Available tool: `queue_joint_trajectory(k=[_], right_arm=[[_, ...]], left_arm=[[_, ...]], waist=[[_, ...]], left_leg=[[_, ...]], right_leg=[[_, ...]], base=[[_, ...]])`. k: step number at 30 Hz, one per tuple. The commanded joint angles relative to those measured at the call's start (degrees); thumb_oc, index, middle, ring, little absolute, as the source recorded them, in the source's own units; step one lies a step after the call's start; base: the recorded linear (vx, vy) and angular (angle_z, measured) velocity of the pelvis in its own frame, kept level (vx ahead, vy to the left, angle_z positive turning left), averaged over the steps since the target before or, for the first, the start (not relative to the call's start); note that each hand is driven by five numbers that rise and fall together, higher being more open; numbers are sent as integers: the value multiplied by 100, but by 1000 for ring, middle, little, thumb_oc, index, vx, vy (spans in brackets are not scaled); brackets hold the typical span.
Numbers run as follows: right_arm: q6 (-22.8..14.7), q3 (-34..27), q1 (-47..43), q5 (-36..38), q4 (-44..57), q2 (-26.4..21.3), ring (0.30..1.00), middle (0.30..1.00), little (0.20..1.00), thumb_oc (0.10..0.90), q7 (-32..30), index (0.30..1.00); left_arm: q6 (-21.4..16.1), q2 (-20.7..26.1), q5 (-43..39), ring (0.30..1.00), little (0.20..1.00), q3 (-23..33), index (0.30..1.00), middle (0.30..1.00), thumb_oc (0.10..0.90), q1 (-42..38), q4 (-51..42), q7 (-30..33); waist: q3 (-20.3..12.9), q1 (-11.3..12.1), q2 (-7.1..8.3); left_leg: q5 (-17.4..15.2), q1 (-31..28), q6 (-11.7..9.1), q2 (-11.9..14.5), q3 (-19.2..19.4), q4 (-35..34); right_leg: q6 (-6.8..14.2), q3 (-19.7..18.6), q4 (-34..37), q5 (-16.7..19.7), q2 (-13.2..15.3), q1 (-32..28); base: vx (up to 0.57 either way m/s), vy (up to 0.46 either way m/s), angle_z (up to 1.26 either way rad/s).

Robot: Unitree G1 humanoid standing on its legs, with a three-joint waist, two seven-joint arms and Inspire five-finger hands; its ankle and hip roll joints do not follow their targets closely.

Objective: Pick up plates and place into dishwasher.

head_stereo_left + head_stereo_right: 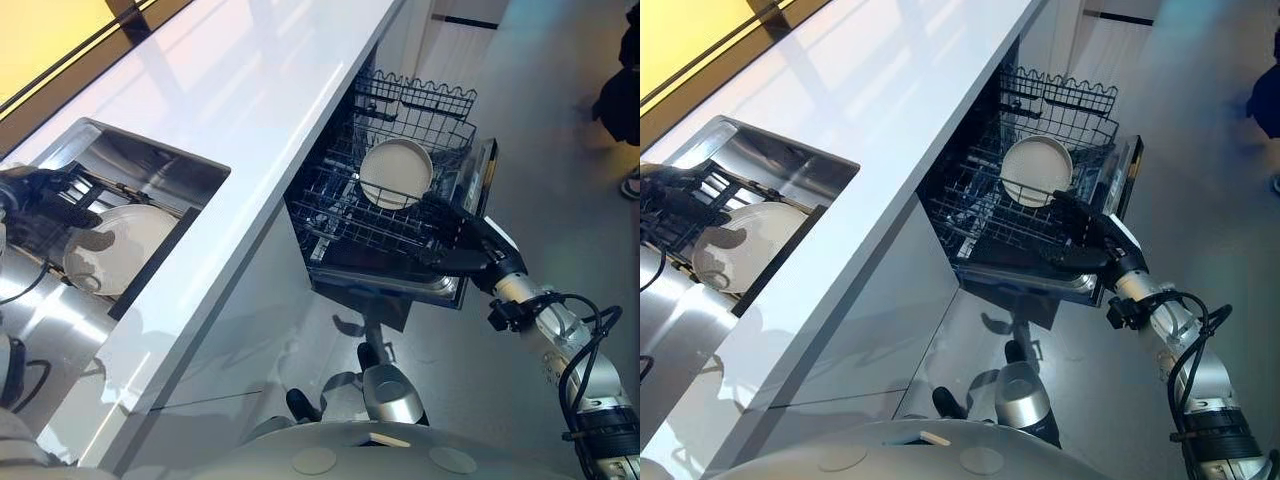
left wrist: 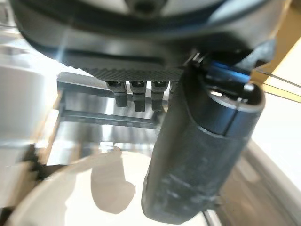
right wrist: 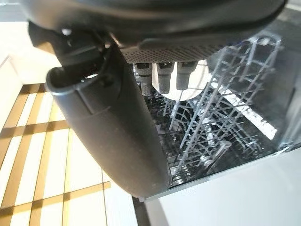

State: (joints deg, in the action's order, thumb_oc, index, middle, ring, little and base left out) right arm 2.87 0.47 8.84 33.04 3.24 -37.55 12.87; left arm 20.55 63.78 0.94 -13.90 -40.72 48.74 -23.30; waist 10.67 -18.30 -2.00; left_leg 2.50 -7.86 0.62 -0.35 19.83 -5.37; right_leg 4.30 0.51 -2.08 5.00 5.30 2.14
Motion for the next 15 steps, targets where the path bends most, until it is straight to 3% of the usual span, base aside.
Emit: queue_joint_trajectory(k=[1, 9, 15], right_arm=[[-564, -421, -624, 143, 407, -301, 900, 900, 900, 800, 15, 900], [-518, -457, -593, 25, 486, -258, 900, 900, 900, 800, -166, 900], [-477, -454, -595, -18, 536, -235, 900, 900, 900, 800, -302, 900]], left_arm=[[214, 566, 135, 900, 900, -256, 900, 900, 800, -861, 87, -373], [488, 426, 384, 900, 900, -259, 900, 900, 800, -212, 62, -1772], [339, 362, 1226, 900, 900, -29, 900, 900, 800, 491, 17, -2490]], waist=[[-299, -23, -311], [-194, 59, -351], [-136, 161, -353]], left_leg=[[-537, 78, 160, -366, 52, 100], [-552, 84, 174, -363, -28, 173], [-564, 84, 199, -359, -136, 202]], right_leg=[[776, -38, -638, 36, -109, 331], [788, 29, -685, 16, -111, 332], [789, 134, -679, -24, -118, 313]], base=[[33, -6, -4], [17, -5, -1], [0, 0, 0]])
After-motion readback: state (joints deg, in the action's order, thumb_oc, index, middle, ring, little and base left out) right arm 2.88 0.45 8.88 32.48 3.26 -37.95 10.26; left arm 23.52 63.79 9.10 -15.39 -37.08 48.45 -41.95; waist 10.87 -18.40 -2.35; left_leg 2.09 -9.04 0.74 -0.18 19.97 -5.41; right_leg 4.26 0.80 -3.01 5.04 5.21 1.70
